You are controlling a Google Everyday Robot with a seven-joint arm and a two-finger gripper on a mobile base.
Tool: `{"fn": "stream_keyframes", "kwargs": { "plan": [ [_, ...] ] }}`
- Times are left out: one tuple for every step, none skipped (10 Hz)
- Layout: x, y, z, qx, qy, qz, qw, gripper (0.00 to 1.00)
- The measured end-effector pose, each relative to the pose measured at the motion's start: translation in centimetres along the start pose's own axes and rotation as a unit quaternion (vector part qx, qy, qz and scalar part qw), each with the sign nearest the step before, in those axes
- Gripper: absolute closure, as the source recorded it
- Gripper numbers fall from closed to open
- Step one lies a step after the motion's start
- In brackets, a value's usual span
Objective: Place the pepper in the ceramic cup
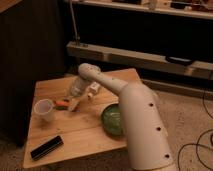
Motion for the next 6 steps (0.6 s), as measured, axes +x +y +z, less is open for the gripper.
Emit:
{"fn": "stream_keyframes", "kwargs": {
  "plan": [
    [-0.02, 0.03, 0.21, -0.003, -0.001, -0.003, 1.0, 0.33],
    [-0.04, 0.11, 0.3, -0.006, -0.001, -0.004, 1.0, 0.33],
    [0.0, 0.16, 0.43, -0.008, 0.0, -0.004, 1.0, 0.33],
    [0.03, 0.19, 0.54, -0.009, 0.0, -0.005, 0.9999, 0.33],
    [0.08, 0.2, 0.62, -0.009, 0.001, -0.005, 0.9999, 0.33],
    [0.17, 0.19, 0.73, -0.009, 0.002, -0.005, 0.9999, 0.33]
  ]
}}
